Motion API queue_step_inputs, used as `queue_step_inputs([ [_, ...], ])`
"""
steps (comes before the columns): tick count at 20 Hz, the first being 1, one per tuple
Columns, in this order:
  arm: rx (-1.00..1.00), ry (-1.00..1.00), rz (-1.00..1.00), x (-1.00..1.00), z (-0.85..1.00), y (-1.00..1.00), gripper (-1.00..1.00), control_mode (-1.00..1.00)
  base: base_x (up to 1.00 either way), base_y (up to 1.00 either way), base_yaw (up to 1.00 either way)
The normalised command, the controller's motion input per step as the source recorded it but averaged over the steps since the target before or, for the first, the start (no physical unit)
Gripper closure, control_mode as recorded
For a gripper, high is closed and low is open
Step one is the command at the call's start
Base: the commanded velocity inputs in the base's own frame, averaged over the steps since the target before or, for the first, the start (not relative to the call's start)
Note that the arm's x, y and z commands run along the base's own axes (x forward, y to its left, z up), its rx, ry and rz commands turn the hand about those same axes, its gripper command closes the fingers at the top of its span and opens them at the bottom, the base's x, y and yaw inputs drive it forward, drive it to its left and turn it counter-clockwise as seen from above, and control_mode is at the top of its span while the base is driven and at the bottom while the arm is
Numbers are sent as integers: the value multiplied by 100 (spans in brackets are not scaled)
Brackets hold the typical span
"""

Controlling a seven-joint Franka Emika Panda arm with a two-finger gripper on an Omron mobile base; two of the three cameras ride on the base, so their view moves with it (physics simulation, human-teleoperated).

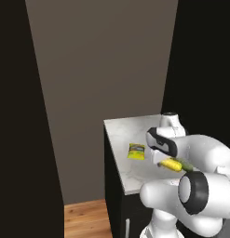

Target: Place the cucumber and corn inside the fridge drawer. Close the drawer after placing the vegetables.

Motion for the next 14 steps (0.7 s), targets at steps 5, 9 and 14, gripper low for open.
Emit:
queue_step_inputs([
  [5, 0, -17, 0, -12, 99, 100, 100, -100, 0, 0, 0],
  [9, 0, -8, 0, -29, 100, 92, 100, -100, 0, 0, 0],
  [14, 0, -8, 0, -56, 93, -12, 100, -100, 0, 0, 0],
])
